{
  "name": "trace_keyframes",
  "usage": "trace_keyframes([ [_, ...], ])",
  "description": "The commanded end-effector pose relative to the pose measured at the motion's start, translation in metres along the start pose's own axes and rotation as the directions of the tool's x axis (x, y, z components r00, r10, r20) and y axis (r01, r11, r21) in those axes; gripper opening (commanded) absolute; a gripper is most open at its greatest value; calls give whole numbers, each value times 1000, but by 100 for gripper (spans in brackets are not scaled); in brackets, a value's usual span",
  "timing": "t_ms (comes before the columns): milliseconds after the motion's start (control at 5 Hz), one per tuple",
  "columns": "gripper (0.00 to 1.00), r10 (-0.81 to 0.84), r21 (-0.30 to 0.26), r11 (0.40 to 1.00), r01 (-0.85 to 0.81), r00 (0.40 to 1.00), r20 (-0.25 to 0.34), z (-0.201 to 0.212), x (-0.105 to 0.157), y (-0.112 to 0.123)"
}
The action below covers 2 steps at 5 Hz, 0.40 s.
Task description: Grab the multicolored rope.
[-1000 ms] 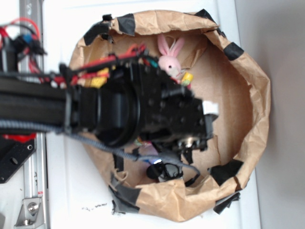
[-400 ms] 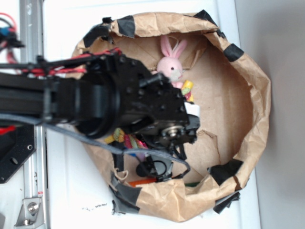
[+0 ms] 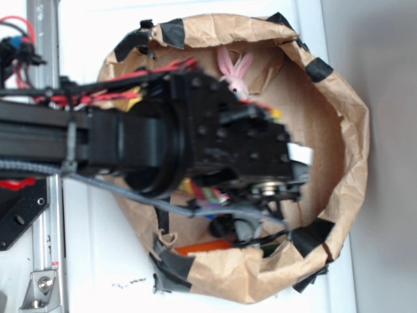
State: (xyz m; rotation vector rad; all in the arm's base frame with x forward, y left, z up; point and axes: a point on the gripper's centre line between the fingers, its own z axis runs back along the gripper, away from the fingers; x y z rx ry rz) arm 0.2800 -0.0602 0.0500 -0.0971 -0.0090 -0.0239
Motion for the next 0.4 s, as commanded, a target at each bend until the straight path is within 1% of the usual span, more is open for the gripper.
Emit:
trace_keyframes([
  [0,0,14,104,994,-28,991,132,104,-18,21],
  [200,0,24,70,997,-32,993,115,137,-41,26],
])
